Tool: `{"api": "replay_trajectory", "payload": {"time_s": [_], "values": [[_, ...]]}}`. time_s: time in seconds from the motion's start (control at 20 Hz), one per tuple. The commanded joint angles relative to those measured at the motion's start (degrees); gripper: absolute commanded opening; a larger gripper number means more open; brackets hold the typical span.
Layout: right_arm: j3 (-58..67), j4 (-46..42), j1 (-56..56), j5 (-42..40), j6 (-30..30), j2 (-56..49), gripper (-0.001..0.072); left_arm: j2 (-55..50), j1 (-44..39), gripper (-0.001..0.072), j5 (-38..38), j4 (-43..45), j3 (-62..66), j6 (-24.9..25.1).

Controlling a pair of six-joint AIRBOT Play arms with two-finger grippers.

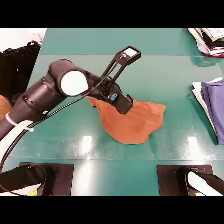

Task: Fold the shirts.

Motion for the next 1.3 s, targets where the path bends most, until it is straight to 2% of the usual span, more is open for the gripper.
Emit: {"api": "replay_trajectory", "payload": {"time_s": [0.0,0.2,0.35,0.55,0.85,0.9,0.95,1.0,1.15,1.2,1.25], "values": [[0.09,0.0,-0.02,1.18,0.44,0.02,0.0016,-1.64,7.74,0.0528,0.87,4.7,0.07,0.17],[0.07,0.0,-0.02,3.13,0.44,0.0,0.0016,-4.52,22.69,0.0529,-0.61,2.97,-1.07,-3.67],[0.02,-0.04,-0.02,4.68,0.44,-0.02,0.0016,-8.72,29.83,0.0529,-1.01,-4.04,-4.81,-3.58],[-0.02,-0.04,-0.02,5.46,0.44,0.0,0.0016,-14.51,33.35,0.0529,-2.34,-11.5,-8.04,-3.56],[-0.04,-0.07,-0.02,5.55,0.52,-0.13,0.0016,-19.34,33.35,0.0526,-3.8,-16.22,-8.48,-3.48],[-0.04,-0.09,-0.02,5.77,0.5,-0.13,0.0016,-19.34,33.35,0.0427,-3.89,-16.22,-8.48,-3.5],[-0.04,-0.11,-0.02,6.08,0.5,-0.13,0.0016,-19.34,33.35,0.0227,-4.0,-16.24,-8.48,-3.5],[-0.04,-0.13,-0.02,6.51,0.5,-0.13,0.0016,-19.34,33.35,0.0092,-4.11,-16.24,-8.48,-3.5],[-0.04,-0.39,-0.02,8.35,0.5,-0.17,0.0016,-19.34,33.35,0.0073,-5.25,-16.24,-8.48,-2.23],[-0.04,-1.4,-0.02,9.01,0.55,-0.24,0.0016,-19.34,33.35,0.0025,-5.62,-16.11,-8.48,-1.75],[-0.07,-2.82,0.02,10.1,0.74,-0.31,0.0016,-19.32,33.35,0.0025,-5.66,-16.04,-8.46,-1.51]]}}
